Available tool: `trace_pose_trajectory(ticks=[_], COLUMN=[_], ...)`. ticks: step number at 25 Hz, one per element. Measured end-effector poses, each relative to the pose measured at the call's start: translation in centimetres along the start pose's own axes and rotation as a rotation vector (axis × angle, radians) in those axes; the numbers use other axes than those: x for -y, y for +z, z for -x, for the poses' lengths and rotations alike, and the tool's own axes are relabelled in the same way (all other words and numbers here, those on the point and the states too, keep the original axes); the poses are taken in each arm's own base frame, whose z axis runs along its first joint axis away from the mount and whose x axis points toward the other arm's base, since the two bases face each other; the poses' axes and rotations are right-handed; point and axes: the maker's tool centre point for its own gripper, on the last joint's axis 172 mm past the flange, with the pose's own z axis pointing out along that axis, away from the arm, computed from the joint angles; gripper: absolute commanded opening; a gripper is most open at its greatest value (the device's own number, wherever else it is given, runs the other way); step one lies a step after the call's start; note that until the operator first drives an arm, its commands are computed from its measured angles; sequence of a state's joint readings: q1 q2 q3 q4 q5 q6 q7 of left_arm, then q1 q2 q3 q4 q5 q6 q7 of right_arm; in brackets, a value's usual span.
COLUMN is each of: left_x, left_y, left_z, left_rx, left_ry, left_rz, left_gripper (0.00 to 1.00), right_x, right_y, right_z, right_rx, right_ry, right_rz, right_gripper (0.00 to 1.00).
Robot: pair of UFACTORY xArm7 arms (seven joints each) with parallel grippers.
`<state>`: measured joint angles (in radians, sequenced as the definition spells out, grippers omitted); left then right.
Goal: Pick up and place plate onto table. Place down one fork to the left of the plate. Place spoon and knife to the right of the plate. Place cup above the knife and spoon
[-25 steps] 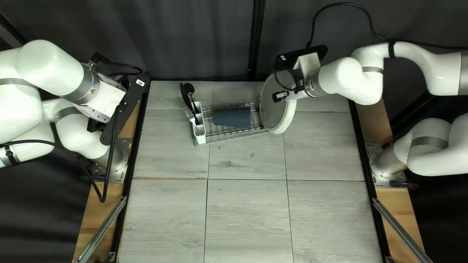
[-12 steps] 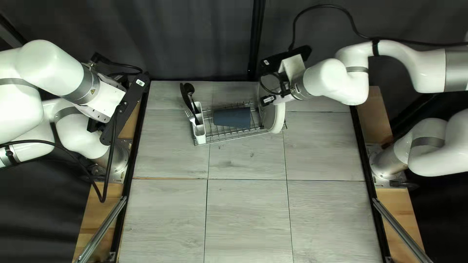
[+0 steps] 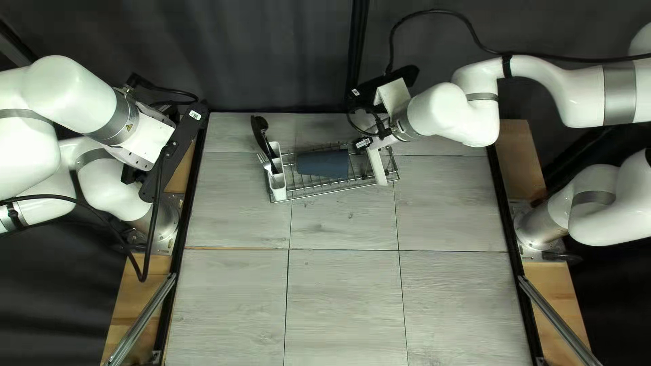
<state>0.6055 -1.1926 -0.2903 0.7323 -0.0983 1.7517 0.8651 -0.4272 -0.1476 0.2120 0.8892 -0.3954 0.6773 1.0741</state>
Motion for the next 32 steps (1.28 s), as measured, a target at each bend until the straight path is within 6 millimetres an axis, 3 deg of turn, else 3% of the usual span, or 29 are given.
trace_pose_trajectory(ticks=[8, 15, 24, 29, 32], left_x=[0.0, 0.0, 0.0, 0.0, 0.0], left_y=[0.0, 0.0, 0.0, 0.0, 0.0], left_z=[0.0, 0.0, 0.0, 0.0, 0.0], left_rx=[0.000, 0.000, 0.000, 0.000, 0.000], left_ry=[0.000, 0.000, 0.000, 0.000, 0.000], left_rz=[0.000, 0.000, 0.000, 0.000, 0.000], left_gripper=[1.00, 1.00, 1.00, 1.00, 1.00], right_x=[-1.8, -4.7, -8.5, -11.4, -12.1], right_y=[-1.6, -3.9, -6.6, -6.7, -6.6], right_z=[-0.7, -1.7, -1.5, -1.0, -0.8], right_rx=[-0.006, -0.012, 0.037, 0.083, 0.095], right_ry=[-0.042, -0.133, -0.322, -0.450, -0.470], right_rz=[0.034, 0.073, 0.059, -0.002, -0.019], right_gripper=[1.00, 1.00, 1.00, 1.00, 1.00])
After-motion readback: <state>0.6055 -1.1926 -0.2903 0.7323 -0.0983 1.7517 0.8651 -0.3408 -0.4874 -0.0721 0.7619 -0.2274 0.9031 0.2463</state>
